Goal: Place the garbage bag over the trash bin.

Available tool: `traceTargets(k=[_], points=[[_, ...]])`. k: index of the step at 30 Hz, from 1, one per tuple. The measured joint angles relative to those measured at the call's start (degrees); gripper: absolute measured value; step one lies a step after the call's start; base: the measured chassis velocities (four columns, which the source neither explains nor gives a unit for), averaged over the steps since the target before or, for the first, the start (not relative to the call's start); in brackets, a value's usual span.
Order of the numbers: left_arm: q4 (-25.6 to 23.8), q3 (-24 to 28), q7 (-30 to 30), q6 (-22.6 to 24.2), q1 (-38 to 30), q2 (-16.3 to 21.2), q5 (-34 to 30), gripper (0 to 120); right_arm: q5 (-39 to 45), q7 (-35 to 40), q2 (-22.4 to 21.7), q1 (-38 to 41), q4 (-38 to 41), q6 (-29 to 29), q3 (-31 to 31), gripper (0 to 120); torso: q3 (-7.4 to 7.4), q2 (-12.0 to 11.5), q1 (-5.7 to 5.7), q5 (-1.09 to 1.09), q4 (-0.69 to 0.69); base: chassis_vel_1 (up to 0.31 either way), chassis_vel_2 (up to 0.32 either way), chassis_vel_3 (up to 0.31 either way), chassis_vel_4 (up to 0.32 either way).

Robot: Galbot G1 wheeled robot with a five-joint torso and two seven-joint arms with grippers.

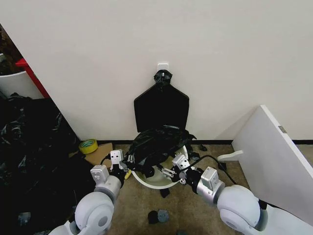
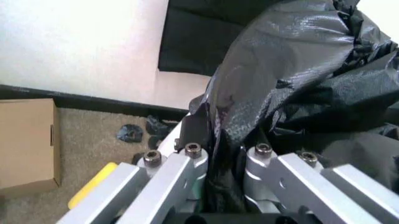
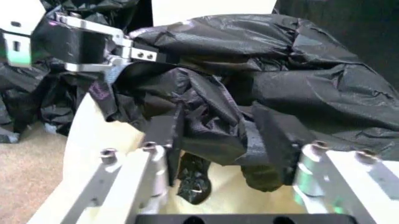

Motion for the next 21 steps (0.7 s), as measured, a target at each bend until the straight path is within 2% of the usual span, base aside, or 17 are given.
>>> traceTargets(k=[2,4,6,10,12,16,18,19,21], points=[[-0.1,-0.1,0.0,0.0,0.2,0.0,0.0,5,-0.2,0.2,0.0,0.1,-0.3,0.0,0.0,31,0.00,0.0,0.00,0.01,0.00,0.000,0.000,0.000,0.000],[-0.1,-0.1,0.0,0.0,0.2,0.0,0.0,5,-0.2,0.2,0.1,0.1,-0.3,0.0,0.0,31,0.00,0.0,0.00,0.01,0.00,0.000,0.000,0.000,0.000],[-0.2,-0.1,0.0,0.0,0.2,0.1,0.0,5,-0.7,0.4,0.3,0.0,-0.9,0.5,0.0,18,0.00,0.0,0.00,0.01,0.00,0.000,0.000,0.000,0.000],[-0.1,0.0,-0.1,0.1,-0.3,-0.2,0.0,5,-2.4,0.1,0.4,-0.5,-2.1,2.3,0.1,1,0.00,0.0,0.00,0.01,0.00,0.000,0.000,0.000,0.000],[-0.1,0.0,-0.1,0.1,-0.4,-0.3,0.0,5,-2.5,0.1,0.4,-0.6,-2.3,2.8,0.1,0,0.00,0.0,0.00,0.00,0.00,0.000,0.000,0.000,0.000],[-0.1,-0.5,-0.2,0.1,-0.7,-1.1,-0.2,5,-3.5,-1.5,0.2,-1.1,-5.9,13.6,0.0,0,0.00,0.0,0.00,0.00,0.00,0.000,0.000,0.000,0.000],[-0.4,-2.0,-0.5,0.1,-1.0,-1.5,-1.3,5,-3.8,-7.1,-0.6,-1.7,-11.4,29.5,0.3,0,0.00,0.0,0.00,0.01,0.00,0.000,0.000,0.000,0.000],[-0.4,-2.0,-0.5,0.1,-1.0,-1.5,-1.3,5,-3.8,-7.1,-0.6,-1.7,-11.4,29.5,0.3,0,0.00,0.0,0.00,0.01,0.00,0.000,0.000,0.000,0.000],[-0.5,-3.1,-0.8,0.1,-1.2,-1.5,-2.4,5,-3.9,-11.6,-1.4,-2.3,-15.0,37.7,0.8,0,0.00,0.0,0.00,0.01,0.01,0.000,0.000,0.000,0.000]])
